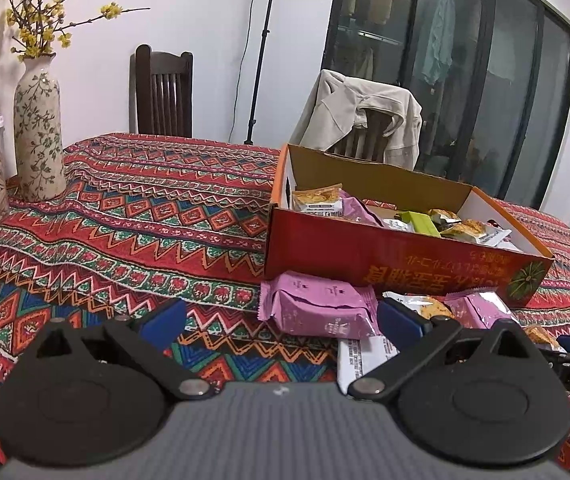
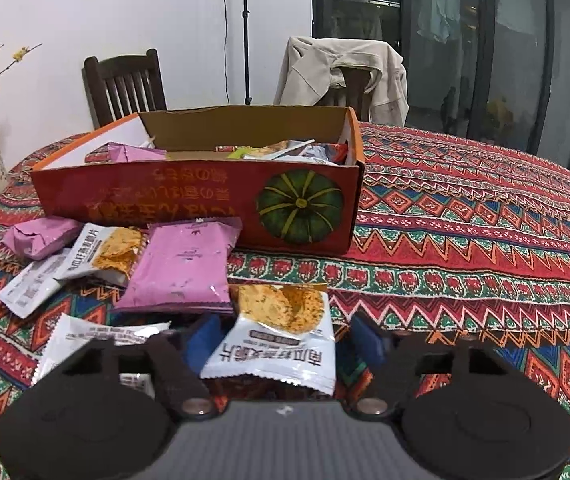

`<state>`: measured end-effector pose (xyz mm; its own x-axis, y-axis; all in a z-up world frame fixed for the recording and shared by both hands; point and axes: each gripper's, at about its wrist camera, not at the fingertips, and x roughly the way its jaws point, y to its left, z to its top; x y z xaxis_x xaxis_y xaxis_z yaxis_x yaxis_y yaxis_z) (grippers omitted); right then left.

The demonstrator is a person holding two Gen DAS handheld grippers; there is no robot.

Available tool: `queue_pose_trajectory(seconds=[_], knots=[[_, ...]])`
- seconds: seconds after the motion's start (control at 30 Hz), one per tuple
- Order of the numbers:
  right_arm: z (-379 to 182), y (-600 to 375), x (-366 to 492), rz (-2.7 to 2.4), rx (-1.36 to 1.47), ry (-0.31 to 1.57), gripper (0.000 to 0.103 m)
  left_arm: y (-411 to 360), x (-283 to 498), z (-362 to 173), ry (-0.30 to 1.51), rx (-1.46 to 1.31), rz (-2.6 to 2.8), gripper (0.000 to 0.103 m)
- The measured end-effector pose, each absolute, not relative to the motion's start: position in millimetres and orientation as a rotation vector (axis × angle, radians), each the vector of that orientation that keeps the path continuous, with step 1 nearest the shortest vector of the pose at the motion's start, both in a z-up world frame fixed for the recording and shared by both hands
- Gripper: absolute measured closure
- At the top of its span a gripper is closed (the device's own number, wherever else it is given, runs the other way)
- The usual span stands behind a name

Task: Organize snacks
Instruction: 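Grasp another yellow-and-white crisp packet with the right tool, then position the open left tool over a white packet while the right tool holds its crisp packet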

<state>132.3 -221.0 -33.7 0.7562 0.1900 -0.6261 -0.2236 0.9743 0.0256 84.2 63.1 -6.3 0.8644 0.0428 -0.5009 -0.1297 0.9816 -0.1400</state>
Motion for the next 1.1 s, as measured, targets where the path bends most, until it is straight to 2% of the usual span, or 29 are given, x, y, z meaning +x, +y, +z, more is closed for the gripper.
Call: queue_pose_trajectory(seconds=[0.53, 1.1], knots=[[-31.0, -227.1, 129.9, 0.213, -0.026, 0.659, 0.061, 64.4, 83.4, -6.0, 0.517, -0.182, 0.09, 0.0], [-31.1, -224.8, 129.0, 0.205, -0.039, 0.655, 0.061, 65.5, 82.8, -6.3, 0.518, -0.187, 0.09, 0.0]])
